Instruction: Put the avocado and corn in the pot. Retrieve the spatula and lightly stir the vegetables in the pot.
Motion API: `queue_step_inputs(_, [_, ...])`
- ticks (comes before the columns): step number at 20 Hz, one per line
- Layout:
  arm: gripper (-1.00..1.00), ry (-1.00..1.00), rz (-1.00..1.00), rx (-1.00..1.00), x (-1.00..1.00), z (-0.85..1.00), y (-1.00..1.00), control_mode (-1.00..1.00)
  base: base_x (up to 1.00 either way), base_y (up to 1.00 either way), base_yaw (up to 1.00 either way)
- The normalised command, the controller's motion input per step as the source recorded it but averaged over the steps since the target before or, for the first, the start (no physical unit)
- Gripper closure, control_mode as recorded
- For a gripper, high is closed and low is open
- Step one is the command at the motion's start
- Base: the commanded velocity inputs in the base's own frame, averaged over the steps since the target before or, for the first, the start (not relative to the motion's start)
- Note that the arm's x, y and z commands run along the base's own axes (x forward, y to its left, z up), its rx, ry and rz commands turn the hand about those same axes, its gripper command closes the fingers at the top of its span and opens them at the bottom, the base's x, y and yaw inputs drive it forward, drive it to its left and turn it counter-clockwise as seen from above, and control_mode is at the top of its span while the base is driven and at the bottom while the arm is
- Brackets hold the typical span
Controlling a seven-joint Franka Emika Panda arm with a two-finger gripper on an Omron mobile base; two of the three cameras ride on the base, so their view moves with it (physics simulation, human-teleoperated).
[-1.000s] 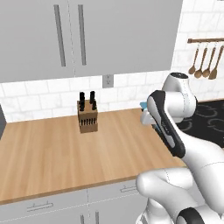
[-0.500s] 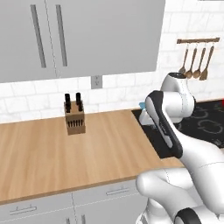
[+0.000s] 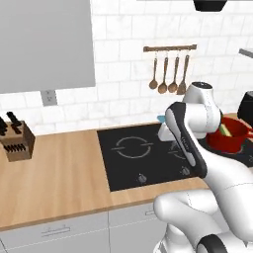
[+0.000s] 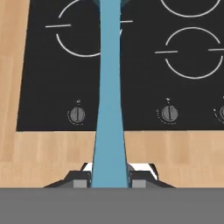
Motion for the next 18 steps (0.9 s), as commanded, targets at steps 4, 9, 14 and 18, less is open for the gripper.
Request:
queue_step_inputs(4, [1.00, 0.00, 0.00, 0.00, 0.00, 0.00, 0.00, 1.00, 0.08, -1.00, 0.00])
queue_step_inputs(9, [1.00, 0.00, 0.00, 0.00, 0.00, 0.00, 0.00, 1.00, 0.16, -1.00, 0.00])
queue_step_inputs(14, [1.00, 0.00, 0.00, 0.00, 0.00, 0.00, 0.00, 1.00, 0.17, -0.85, 0.00])
queue_step_inputs(18, [1.00, 0.00, 0.00, 0.00, 0.00, 0.00, 0.00, 1.00, 0.08, -0.23, -0.01])
